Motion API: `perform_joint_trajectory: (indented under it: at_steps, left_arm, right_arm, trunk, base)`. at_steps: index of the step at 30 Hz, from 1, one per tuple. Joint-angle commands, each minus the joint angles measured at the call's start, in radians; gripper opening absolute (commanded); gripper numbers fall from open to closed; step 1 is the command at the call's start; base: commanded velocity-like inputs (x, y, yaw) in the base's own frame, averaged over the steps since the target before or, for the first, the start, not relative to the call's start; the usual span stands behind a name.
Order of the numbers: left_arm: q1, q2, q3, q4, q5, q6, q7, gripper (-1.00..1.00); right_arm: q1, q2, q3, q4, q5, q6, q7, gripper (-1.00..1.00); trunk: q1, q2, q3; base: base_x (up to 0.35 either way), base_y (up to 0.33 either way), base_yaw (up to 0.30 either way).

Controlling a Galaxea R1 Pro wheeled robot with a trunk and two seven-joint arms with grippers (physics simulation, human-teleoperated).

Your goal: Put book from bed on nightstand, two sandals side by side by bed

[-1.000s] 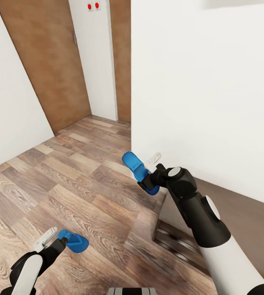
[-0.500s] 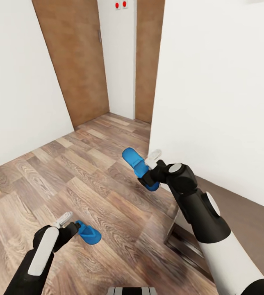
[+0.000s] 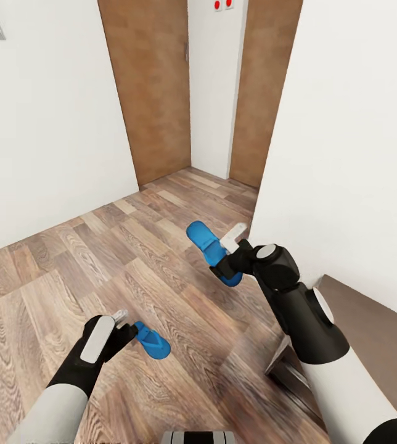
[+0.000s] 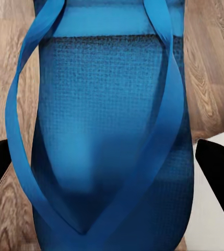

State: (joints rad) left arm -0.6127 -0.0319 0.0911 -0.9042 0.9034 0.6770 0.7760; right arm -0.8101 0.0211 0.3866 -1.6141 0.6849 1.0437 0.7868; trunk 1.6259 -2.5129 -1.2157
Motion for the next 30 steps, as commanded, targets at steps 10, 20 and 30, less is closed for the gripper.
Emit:
perform_joint_trajectory:
  at_steps: [10, 20, 30]
  left_arm:
    - [-0.001, -0.028, -0.109, 0.032, 0.018, -0.041, 0.005, 1.00]
    - [-0.008, -0.036, -0.116, 0.088, 0.010, -0.064, 0.008, 1.00]
    - [-0.143, -0.117, -0.211, 0.288, 0.018, -0.100, -0.035, 1.00]
  right_arm:
    - [0.000, 0.000, 0.006, -0.001, 0.010, 0.004, 0.008, -1.00]
    - [0.000, -0.004, -0.005, -0.001, 0.010, 0.004, 0.007, -1.00]
    - [-0.003, -0.013, -0.015, -0.001, 0.010, 0.004, 0.008, -1.00]
  trunk:
    - [0.000, 0.000, -0.006]
    - [0.000, 0.000, -0.010]
    - [0.000, 0.000, -0.013]
  base:
    - [0.211, 0.089, 0.279]
    - [0.200, 0.244, 0.279]
    - [0.020, 0.027, 0.278]
